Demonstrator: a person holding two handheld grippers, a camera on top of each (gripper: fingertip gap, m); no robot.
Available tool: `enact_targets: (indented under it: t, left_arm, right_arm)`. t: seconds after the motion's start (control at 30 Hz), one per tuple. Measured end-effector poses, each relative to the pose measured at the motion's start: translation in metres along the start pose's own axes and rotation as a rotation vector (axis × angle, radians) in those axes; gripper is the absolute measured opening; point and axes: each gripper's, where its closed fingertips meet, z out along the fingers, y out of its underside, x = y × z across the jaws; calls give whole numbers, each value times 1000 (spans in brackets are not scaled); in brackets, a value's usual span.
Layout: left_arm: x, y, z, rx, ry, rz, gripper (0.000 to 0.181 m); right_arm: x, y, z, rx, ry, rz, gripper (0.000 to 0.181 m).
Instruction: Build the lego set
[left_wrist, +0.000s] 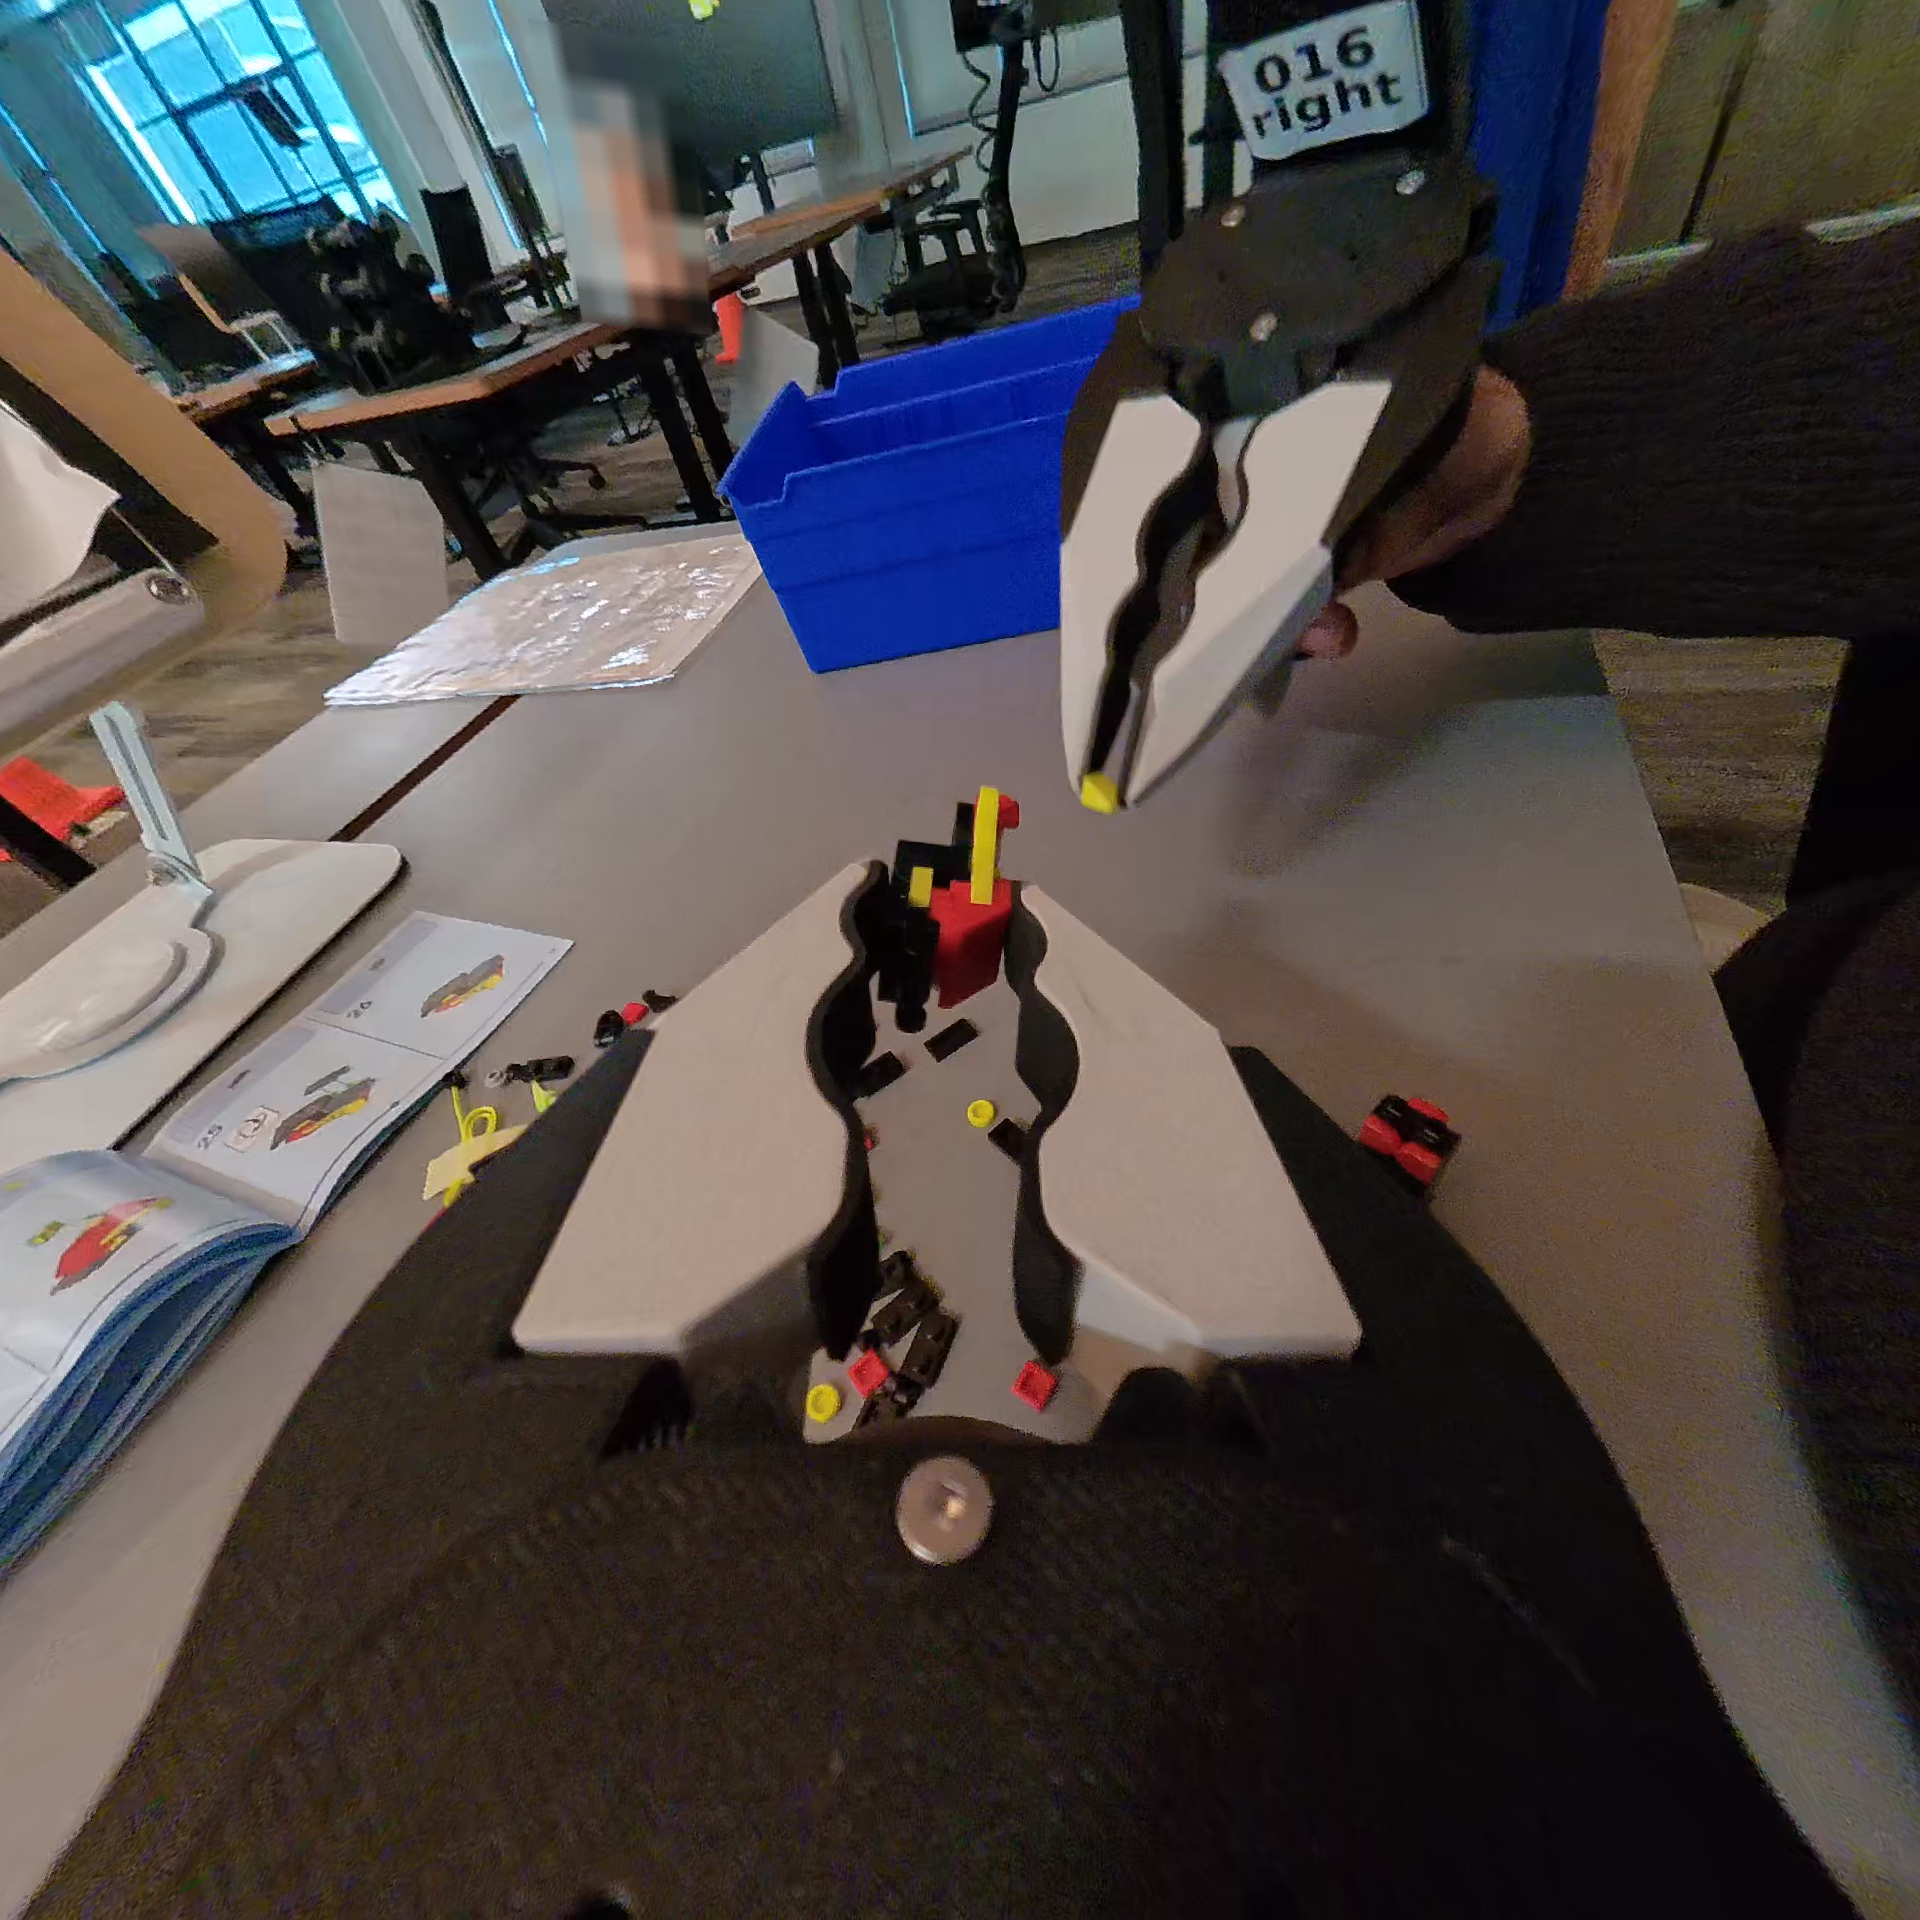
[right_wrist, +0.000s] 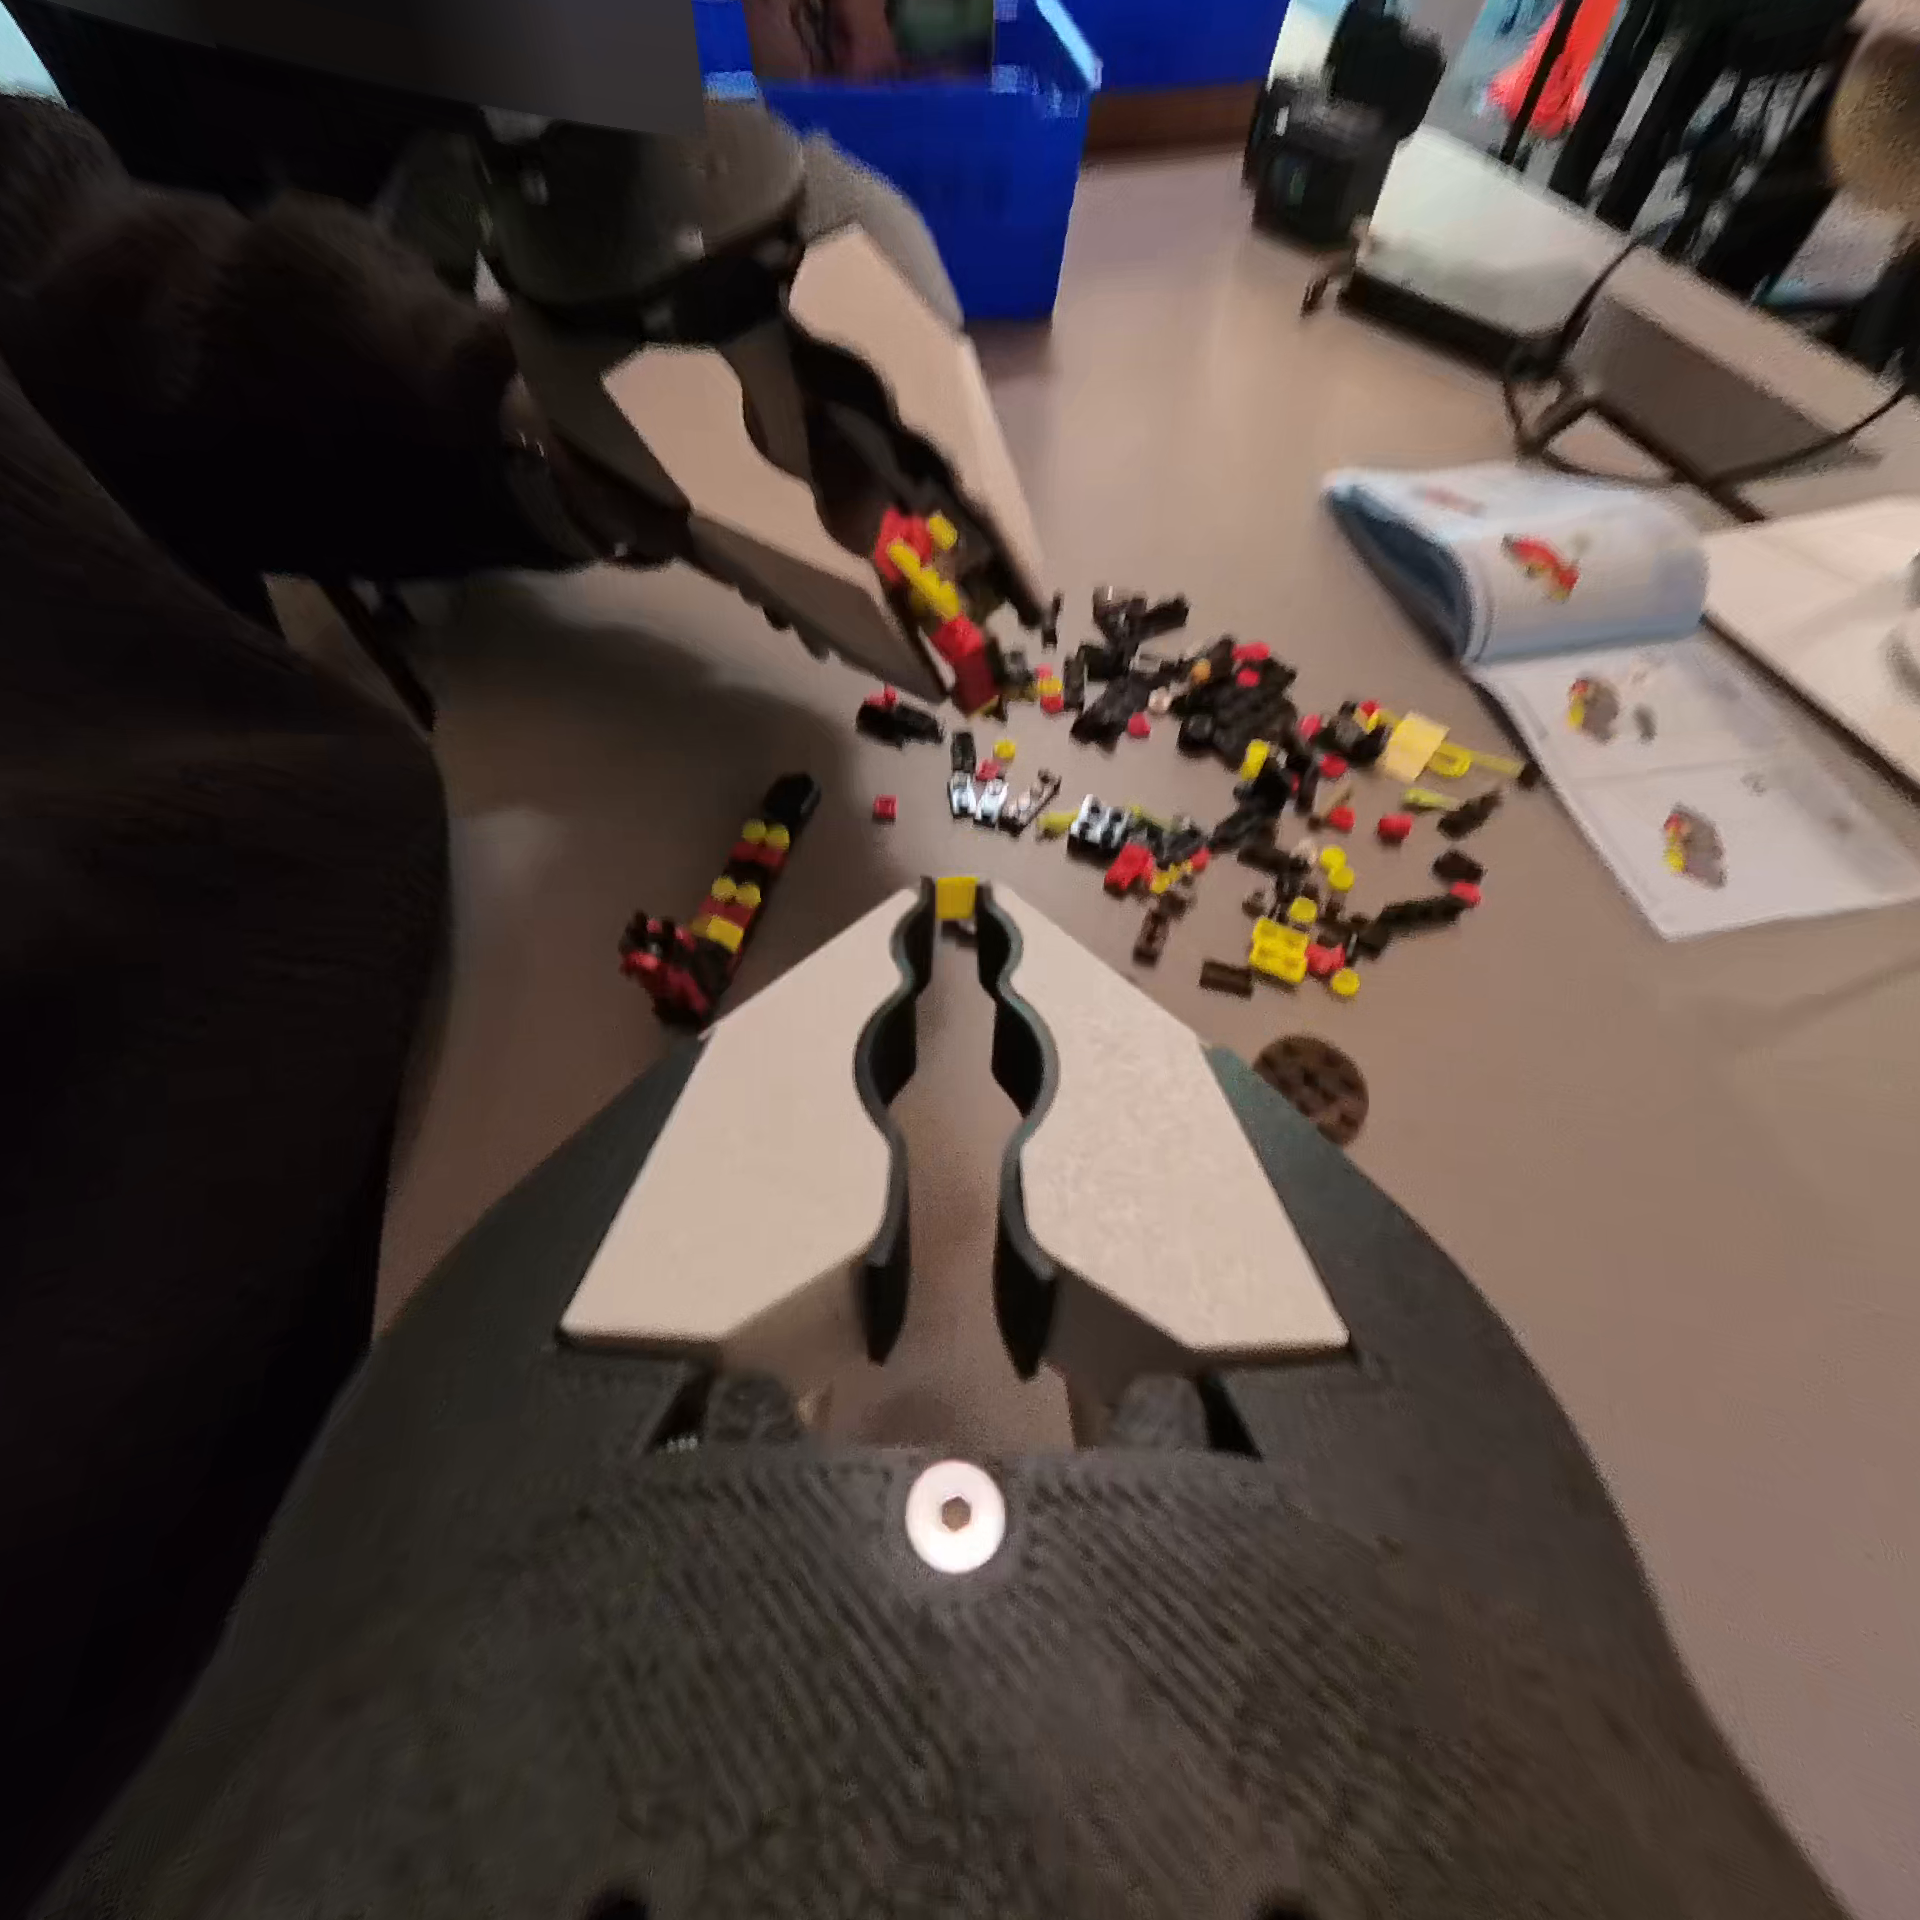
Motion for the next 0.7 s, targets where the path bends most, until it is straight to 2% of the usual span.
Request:
enact_targets:
  t: [0.03, 0.1, 0.2, 0.37, 0.47, 0.57, 0.7]
  left_arm:
    - [0, 1, 2, -4, 4, -16, 19]
    - [-4, 4, 5, -12, 11, -105, 19]
    - [-11, 2, 5, 32, 88, -407, 19]
    - [-24, 12, 0, 68, 248, -924, 18]
    - [-28, 11, -3, 136, 354, -1174, 18]
    - [-28, 15, -3, 141, 408, -1313, 17]
    - [-23, 18, -1, 127, 452, -1389, 17]
  right_arm:
    - [0, 8, 3, -46, 2, -1, 6]
    - [1, 24, 10, -130, 4, -12, 6]
    - [3, 42, 16, -223, 9, -18, 6]
    - [6, 53, 19, -279, 12, 9, 6]
    - [7, 59, 22, -311, 12, 12, 6]
    - [6, 65, 24, -341, 13, 11, 6]
    - [6, 68, 24, -353, 9, 14, 6]
